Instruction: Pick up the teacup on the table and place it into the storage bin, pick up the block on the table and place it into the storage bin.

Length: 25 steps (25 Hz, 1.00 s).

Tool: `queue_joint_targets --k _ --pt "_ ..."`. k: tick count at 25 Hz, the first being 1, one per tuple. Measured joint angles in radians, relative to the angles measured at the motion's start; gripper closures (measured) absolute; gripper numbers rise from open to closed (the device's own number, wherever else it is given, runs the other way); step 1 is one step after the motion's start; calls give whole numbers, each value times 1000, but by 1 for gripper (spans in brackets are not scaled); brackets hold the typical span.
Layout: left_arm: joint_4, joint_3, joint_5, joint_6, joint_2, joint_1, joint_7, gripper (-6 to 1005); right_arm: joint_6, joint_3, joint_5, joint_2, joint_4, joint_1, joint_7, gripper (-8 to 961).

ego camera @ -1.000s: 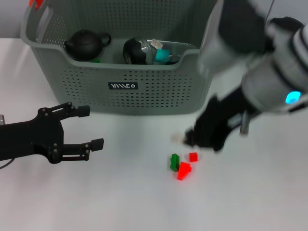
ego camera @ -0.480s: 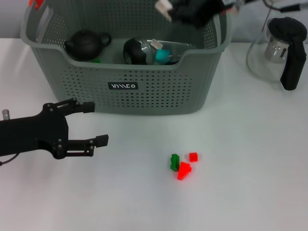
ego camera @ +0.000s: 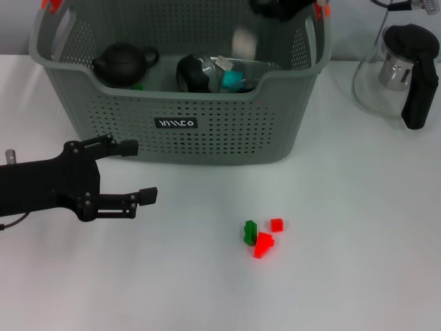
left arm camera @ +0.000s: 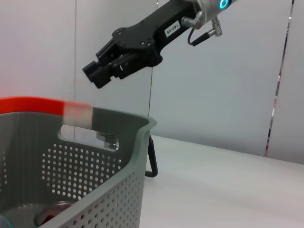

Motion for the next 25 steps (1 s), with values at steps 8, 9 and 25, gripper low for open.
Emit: queue_joint_targets --k 8,9,25 --pt "-1 2 3 -2 4 -19 -14 80 52 -7 52 6 -89 -56 -6 598" --pt "-1 2 2 -1 4 -20 -15 80 55 -7 74 5 -105 -68 -8 577" --pt "-7 29 -3 2 6 -52 -35 79 -99 -72 699 5 -375 -567 -438 7"
